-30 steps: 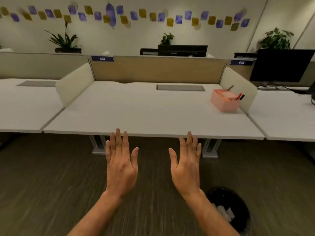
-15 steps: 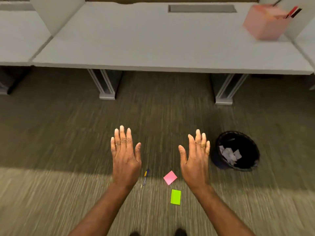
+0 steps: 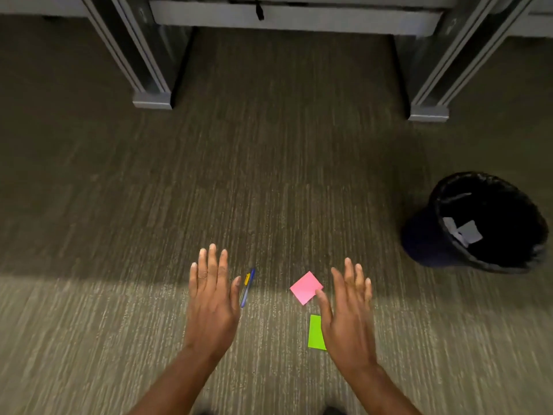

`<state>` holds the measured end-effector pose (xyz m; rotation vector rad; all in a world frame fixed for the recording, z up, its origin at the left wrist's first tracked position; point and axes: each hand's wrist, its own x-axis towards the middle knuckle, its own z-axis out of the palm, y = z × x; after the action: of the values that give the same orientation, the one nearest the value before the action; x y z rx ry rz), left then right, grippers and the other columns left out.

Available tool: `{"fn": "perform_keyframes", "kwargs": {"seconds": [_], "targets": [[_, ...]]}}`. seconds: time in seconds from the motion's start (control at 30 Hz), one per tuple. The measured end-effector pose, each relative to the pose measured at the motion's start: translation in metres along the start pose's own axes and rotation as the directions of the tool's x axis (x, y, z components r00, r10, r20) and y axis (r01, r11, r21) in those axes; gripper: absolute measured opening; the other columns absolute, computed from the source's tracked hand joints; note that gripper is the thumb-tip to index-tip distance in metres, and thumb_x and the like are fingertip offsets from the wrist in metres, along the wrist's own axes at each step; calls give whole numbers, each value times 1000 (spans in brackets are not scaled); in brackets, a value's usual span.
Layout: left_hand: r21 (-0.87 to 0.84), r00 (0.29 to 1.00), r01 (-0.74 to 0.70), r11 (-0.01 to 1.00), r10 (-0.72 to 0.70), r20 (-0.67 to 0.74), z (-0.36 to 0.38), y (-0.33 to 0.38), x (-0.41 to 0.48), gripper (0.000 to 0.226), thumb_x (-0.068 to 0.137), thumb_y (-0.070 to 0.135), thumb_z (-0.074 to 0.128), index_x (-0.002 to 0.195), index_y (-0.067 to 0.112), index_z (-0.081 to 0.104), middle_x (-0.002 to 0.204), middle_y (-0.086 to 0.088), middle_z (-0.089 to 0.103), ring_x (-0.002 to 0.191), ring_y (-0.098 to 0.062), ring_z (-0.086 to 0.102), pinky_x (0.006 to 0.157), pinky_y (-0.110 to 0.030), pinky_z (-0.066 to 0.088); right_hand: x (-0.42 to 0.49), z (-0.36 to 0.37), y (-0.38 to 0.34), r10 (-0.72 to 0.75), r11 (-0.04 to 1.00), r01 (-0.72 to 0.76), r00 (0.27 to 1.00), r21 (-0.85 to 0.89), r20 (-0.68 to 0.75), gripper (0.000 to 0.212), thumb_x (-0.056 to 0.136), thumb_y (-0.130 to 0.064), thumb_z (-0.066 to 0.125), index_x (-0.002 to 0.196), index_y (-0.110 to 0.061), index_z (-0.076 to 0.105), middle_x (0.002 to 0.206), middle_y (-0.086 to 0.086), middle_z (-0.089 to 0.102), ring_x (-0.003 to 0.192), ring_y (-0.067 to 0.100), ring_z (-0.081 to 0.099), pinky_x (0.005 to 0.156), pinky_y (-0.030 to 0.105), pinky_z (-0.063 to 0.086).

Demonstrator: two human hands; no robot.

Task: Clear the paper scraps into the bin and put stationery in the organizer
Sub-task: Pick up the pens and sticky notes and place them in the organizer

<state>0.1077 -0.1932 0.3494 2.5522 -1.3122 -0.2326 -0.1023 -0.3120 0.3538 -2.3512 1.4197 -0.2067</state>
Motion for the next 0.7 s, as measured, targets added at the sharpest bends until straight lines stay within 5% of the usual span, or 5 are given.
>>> {"fn": "perform_keyframes", "kwargs": {"seconds": [0.3,0.6,0.7], "targets": [[-13,983,159,987,-157,91,191,-74,-3,61,104,42,22,153,8,31,166,-11,16,156,-23,3,126,-45,9,-9,182,102,130,990,-125,988,-63,84,56,99,-44,29,145,-14,40,161,8,24,150,26,20,121,47,11],[50,958,190,980,-196,211,295,-112,4,54,105,35,35,151,7,37,166,-14,15,156,-27,4,126,-48,11,-24,284,151,210,960,-160,954,-231,214,73,98,-52,3,142,-12,44,153,13,41,141,31,38,118,44,8],[97,947,198,975,-216,238,317,-121,7,51,102,34,42,144,5,46,163,-18,23,155,-31,11,126,-49,13,-32,303,159,229,944,-168,953,-285,197,60,98,-48,22,136,-11,51,141,13,56,132,32,51,119,43,7]]}}
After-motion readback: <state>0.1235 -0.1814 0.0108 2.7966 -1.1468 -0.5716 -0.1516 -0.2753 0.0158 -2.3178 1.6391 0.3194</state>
